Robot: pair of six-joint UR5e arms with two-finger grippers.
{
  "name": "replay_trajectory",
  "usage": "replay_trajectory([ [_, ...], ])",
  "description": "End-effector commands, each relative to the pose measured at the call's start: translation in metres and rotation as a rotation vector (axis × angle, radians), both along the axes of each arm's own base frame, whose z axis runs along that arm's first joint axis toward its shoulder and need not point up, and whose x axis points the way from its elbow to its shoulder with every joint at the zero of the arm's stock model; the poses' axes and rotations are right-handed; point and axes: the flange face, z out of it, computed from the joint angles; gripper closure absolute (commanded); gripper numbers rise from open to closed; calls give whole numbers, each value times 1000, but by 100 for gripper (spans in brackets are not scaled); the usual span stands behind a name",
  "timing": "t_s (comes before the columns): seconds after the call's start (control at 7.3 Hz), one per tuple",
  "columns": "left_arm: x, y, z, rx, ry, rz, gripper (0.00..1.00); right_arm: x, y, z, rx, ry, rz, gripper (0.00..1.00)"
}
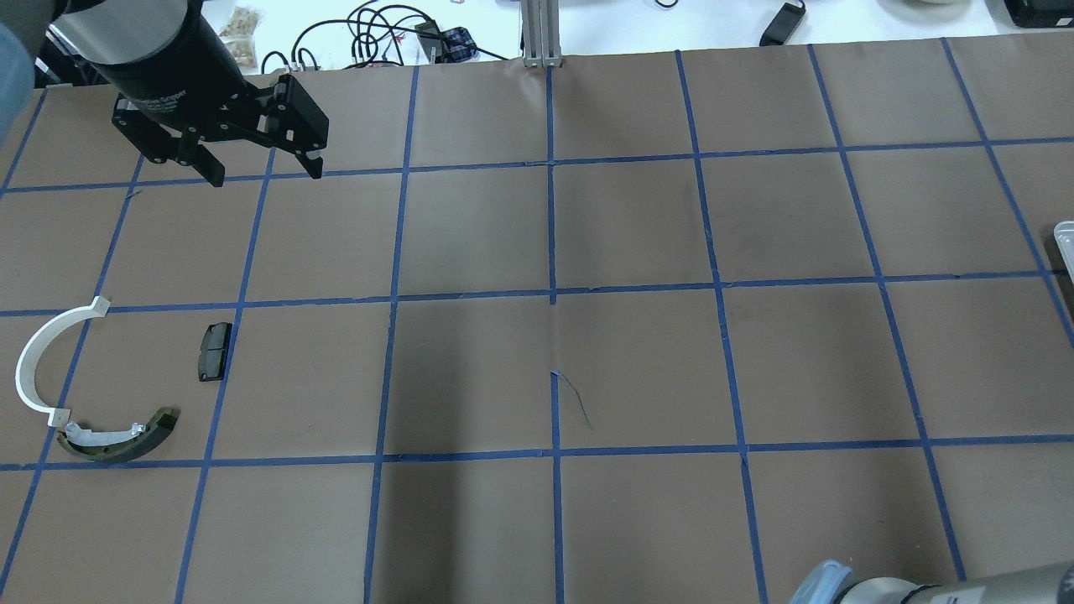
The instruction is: Place bearing gear from tray to pile
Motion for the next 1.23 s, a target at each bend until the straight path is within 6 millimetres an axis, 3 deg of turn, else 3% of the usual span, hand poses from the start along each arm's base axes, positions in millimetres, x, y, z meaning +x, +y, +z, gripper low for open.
replay_trajectory([
  [0.0,0,0,0,1,0,0,0,-72,-1,-56,-12,32,101,0],
  [0.27,0,-1,0,1,0,0,0,-84,-6,-85,2,11,98,0],
  [0.55,0,1,-2,4,0,1,0,-91,-7,-96,-4,19,118,0],
  [1.1,0,0,0,1,0,1,0,-122,-12,-153,-2,15,89,2],
])
